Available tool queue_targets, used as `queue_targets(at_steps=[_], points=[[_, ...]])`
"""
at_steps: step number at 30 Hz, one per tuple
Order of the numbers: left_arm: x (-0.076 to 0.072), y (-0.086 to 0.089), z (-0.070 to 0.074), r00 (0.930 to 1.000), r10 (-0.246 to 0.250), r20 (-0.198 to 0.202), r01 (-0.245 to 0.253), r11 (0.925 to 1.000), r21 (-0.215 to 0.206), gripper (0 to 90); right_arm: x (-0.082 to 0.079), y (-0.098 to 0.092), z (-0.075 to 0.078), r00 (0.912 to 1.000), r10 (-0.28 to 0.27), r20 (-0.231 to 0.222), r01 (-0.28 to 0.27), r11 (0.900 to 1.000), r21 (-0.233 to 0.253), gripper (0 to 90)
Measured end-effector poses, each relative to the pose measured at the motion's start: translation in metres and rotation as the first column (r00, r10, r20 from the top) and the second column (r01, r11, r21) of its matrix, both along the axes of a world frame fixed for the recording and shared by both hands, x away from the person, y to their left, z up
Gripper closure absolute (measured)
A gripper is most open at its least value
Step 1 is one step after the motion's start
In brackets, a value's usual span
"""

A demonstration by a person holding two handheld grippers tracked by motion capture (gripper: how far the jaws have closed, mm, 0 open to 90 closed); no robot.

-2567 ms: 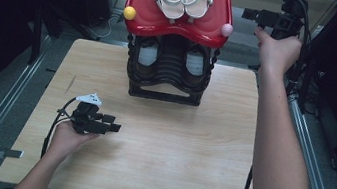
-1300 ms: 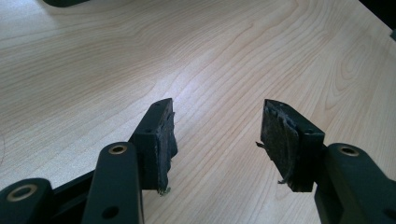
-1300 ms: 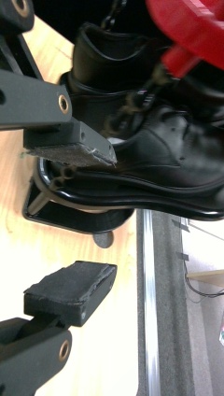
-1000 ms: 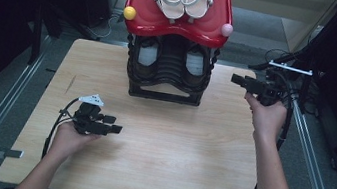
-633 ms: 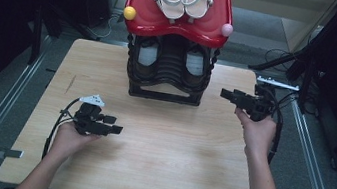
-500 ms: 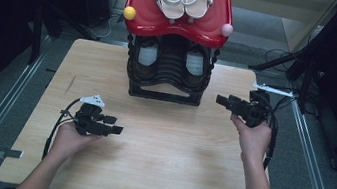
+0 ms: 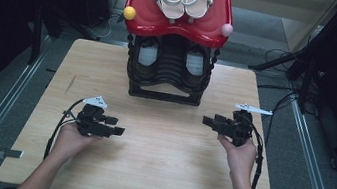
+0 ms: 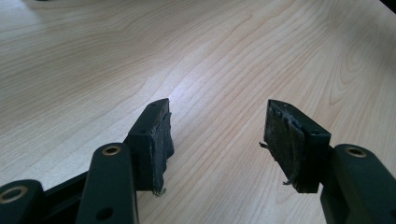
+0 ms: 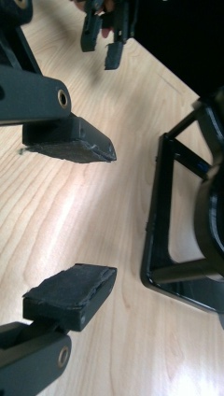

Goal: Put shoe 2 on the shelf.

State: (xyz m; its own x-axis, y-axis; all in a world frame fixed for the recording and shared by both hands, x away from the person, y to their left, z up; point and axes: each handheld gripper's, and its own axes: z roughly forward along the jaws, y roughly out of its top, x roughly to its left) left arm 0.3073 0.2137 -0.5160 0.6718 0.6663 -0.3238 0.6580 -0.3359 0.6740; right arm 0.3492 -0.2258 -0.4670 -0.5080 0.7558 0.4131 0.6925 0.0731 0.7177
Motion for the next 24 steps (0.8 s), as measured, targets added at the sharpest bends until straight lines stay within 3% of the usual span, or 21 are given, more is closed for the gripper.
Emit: queue_targets(at_steps=[3, 7, 10, 17, 20, 24], points=[[0.0, -0.003, -0.001, 0.9999, -0.011, 0.006, 0.011, 0.9997, 0.02, 41.3, -0.004, 0.006, -0.009, 0.9999, 0.016, -0.002, -0.016, 1.0, 0.001, 38.8], [0.001, -0.007, -0.002, 0.9998, -0.018, -0.003, 0.018, 0.9997, 0.014, 40.9, -0.008, 0.013, -0.019, 0.9992, 0.038, -0.01, -0.038, 0.999, -0.019, 38.9], [0.0, -0.01, -0.003, 0.9997, -0.022, -0.001, 0.022, 0.9996, 0.017, 40.6, -0.008, 0.015, -0.026, 0.9983, 0.053, -0.024, -0.052, 0.998, 0.028, 39.4], [-0.001, -0.017, -0.004, 0.999, -0.045, -0.003, 0.045, 0.9984, 0.033, 39.7, -0.01, 0.026, -0.038, 0.9973, 0.073, -0.01, -0.074, 0.995, -0.064, 39.8], [-0.001, -0.02, -0.005, 0.9986, -0.052, -0.003, 0.053, 0.9979, 0.039, 39.4, -0.01, 0.028, -0.043, 0.996, 0.083, -0.035, -0.084, 0.995, -0.051, 40.9], [-0.002, -0.022, -0.005, 0.9986, -0.054, -0.004, 0.054, 0.9974, 0.048, 39.1, -0.01, 0.029, -0.045, 0.9952, 0.092, -0.033, -0.094, 0.993, -0.076, 40.8]])
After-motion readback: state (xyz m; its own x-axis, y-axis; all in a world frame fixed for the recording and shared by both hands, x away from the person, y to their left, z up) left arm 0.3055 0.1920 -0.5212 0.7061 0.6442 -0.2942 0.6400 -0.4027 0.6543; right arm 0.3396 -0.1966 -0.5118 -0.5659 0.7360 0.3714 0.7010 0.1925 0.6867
